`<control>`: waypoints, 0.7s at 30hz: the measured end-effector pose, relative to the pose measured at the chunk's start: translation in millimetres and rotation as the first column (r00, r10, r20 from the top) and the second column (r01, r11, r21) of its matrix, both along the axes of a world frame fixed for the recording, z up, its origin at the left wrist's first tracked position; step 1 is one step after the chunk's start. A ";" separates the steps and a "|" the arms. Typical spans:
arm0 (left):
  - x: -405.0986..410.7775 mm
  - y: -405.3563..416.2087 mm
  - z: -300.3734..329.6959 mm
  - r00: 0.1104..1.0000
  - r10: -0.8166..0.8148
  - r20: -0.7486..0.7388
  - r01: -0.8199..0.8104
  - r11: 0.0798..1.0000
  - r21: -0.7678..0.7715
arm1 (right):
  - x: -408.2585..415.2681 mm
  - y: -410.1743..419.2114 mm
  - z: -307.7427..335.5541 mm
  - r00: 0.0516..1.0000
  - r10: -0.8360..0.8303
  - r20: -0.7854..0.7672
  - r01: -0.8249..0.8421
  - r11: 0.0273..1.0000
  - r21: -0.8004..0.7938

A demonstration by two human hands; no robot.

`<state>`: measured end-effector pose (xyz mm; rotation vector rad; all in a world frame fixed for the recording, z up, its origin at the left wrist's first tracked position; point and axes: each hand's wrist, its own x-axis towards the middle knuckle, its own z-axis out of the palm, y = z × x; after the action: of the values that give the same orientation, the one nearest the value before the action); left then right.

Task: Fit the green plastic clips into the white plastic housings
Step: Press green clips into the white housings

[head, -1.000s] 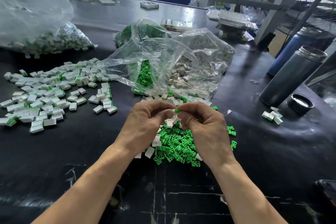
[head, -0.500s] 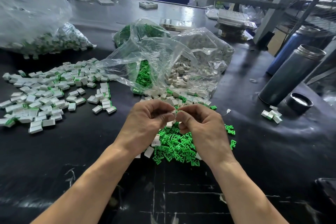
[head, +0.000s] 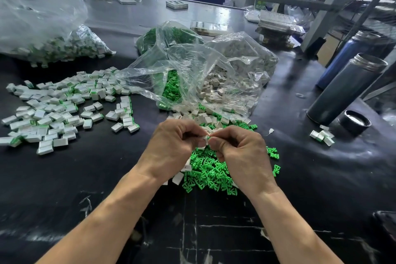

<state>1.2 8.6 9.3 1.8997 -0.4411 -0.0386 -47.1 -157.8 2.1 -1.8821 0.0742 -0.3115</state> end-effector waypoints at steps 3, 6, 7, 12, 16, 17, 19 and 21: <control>0.1 0.0 -0.2 1.000 0.003 -0.003 -0.003 1.000 -0.002 | 0.6 0.4 -1.2 1.000 0.001 0.004 -0.001 1.000 -0.019; 1.0 -0.3 -0.8 1.000 -0.004 -0.006 0.004 1.000 0.004 | -0.1 -0.5 -0.5 1.000 -0.001 0.001 0.001 0.999 -0.039; 1.3 -0.5 -1.0 1.000 -0.011 -0.005 0.012 1.000 0.015 | -0.7 -0.7 -0.2 1.000 -0.003 -0.004 0.003 0.998 -0.056; -0.4 -1.5 0.4 0.999 -0.031 0.008 0.031 0.998 0.051 | -2.2 -0.3 1.5 1.000 -0.011 -0.005 0.010 0.994 -0.112; -0.3 -0.2 2.7 0.999 0.005 -0.032 -0.007 0.997 -0.081 | -1.4 6.8 1.6 1.000 -0.006 0.012 0.006 0.999 0.049; -0.5 -1.1 4.1 0.999 0.007 -0.045 -0.013 0.992 -0.128 | -1.0 7.7 2.2 1.000 -0.015 0.024 0.013 0.995 0.097; -0.3 -2.9 6.7 0.998 -0.001 -0.059 -0.010 0.984 -0.180 | 0.2 7.9 3.8 0.998 -0.032 0.052 0.023 0.986 0.165; 0.1 -4.3 7.7 0.998 -0.009 -0.066 -0.003 0.984 -0.178 | 1.1 8.2 4.3 0.998 -0.032 0.050 0.020 0.973 0.229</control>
<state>1.3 4.3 17.0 1.7164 -0.3889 -0.0616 -46.0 -149.5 6.4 -1.6449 0.0943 -0.3563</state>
